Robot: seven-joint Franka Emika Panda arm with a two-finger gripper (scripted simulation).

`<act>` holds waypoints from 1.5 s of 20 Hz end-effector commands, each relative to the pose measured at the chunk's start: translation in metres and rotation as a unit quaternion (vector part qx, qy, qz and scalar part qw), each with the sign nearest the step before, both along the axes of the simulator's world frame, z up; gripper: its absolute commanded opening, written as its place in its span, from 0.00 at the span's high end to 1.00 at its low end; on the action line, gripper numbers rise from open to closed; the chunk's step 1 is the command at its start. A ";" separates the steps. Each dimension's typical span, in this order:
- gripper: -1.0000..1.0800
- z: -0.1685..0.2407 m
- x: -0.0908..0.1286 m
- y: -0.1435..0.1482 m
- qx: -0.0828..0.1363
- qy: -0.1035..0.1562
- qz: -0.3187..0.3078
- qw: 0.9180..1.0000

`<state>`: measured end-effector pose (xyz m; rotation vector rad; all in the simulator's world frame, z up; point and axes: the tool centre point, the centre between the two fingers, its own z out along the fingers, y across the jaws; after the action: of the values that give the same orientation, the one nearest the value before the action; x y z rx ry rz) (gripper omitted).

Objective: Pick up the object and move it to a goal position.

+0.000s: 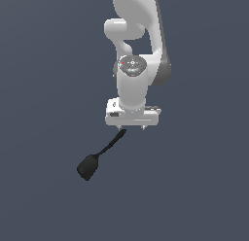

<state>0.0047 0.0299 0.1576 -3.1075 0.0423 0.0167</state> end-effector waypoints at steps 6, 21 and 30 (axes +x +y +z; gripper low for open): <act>0.04 -0.031 0.015 -0.043 -0.002 0.002 -0.107 0.994; 0.04 -0.088 0.031 -0.127 -0.017 0.001 -0.294 0.956; 0.04 -0.096 0.031 -0.130 -0.018 0.001 -0.300 0.954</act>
<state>0.0360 -0.1007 0.0651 -2.9837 0.9817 0.0003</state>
